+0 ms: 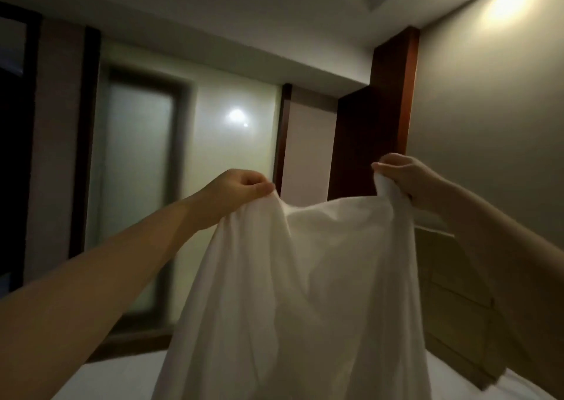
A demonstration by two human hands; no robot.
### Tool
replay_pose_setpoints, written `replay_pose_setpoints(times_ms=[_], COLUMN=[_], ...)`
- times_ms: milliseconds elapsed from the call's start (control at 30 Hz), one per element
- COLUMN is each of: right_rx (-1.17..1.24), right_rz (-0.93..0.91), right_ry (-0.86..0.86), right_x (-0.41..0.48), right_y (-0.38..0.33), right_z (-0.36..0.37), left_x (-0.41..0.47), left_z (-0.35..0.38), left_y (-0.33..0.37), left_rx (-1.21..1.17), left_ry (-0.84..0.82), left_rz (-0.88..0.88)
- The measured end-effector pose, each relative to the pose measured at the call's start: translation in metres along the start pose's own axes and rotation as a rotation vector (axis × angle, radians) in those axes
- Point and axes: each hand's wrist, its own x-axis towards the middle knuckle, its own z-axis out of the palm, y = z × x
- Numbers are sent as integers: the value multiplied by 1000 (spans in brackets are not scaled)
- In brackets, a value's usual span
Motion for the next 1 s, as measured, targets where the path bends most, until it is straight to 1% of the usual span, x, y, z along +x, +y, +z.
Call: replay_pose_setpoints(times_ms=[67, 133, 200, 267, 333, 400, 533, 567, 633, 700, 767, 867, 1000], right_rx=[-67, -98, 10, 147, 184, 137, -7, -52, -202, -294, -316, -295, -340], right_rz=[-42, -46, -24, 17, 63, 81, 43, 7, -93, -156, -180, -188, -208], right_ry=[-124, -296, -508, -664, -729, -738, -658, -608, -457, -313, -211, -87, 44], right_x=[-27, -54, -77, -91, -97, -99, -100, -100, -97, -94, -90, -84, -71], right_y=[6, 9, 9, 9, 10, 10, 6, 5, 0, -4, -8, -13, -18], right_z=[32, 63, 85, 96, 101, 106, 123, 126, 128, 126, 122, 116, 107], left_x=[-5, -13, -23, -33, -42, -52, -69, -73, -83, -96, -106, -113, -111], left_z=[14, 26, 36, 40, 37, 33, 29, 27, 23, 20, 19, 20, 25], left_y=[2, 2, 2, 2, 1, 0, -5, -7, -12, -20, -27, -31, -32], left_rx=[91, 122, 117, 138, 139, 133, 120, 93, 34, -76, -222, -319, -443], left_ry=[-62, -108, -151, -187, -182, -172, -176, -166, -160, -181, -228, -289, -274], left_rz=[26, 33, 47, 79, 66, 35, -10, -32, -102, -183, -249, -289, -319])
